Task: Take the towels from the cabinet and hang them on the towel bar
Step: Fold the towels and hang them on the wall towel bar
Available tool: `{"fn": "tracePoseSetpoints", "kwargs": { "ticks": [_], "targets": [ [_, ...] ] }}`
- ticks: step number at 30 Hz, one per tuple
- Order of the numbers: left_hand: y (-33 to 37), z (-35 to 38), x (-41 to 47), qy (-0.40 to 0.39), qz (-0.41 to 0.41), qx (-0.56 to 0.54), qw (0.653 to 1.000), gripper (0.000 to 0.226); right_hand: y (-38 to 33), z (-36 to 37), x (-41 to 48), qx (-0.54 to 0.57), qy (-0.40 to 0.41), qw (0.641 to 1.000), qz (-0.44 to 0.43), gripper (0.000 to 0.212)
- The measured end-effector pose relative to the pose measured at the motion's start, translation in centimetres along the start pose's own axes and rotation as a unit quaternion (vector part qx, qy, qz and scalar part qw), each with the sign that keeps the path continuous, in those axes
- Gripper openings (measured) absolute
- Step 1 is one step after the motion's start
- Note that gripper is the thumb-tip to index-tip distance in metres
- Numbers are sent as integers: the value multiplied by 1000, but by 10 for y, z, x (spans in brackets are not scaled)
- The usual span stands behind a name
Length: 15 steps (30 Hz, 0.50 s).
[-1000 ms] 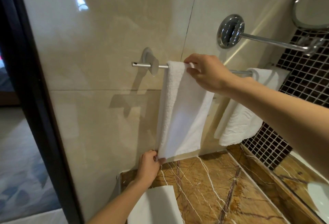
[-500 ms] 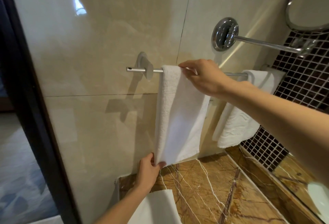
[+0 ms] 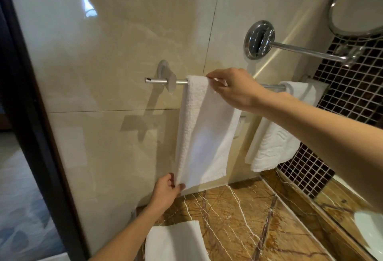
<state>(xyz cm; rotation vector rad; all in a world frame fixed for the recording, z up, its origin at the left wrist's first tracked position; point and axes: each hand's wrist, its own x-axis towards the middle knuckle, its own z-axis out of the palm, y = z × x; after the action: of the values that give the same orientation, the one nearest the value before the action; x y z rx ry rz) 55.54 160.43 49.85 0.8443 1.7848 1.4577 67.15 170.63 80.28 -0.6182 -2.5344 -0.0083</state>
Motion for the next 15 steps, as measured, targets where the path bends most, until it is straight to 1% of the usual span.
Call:
{"fn": "tracePoseSetpoints", "kwargs": {
  "ticks": [2, 5, 10, 13, 15],
  "targets": [
    [-4, -1, 1, 19, 5, 22, 1000, 27, 0, 0, 0, 3, 1, 1000, 4, 32],
    [-11, 0, 1, 44, 15, 49, 998, 18, -1, -1, 0, 5, 0, 1000, 5, 31],
    [-20, 5, 0, 46, 25, 55, 997, 20, -5, -2, 0, 3, -3, 1000, -4, 30],
    [-22, 8, -1, 66, 41, 87, 993, 22, -4, 0, 1, -1, -10, 1000, -11, 33],
    [-22, 9, -2, 72, 65, 110, 989, 26, -2, 0, 1, -2, -10, 1000, -10, 33]
  ]
}}
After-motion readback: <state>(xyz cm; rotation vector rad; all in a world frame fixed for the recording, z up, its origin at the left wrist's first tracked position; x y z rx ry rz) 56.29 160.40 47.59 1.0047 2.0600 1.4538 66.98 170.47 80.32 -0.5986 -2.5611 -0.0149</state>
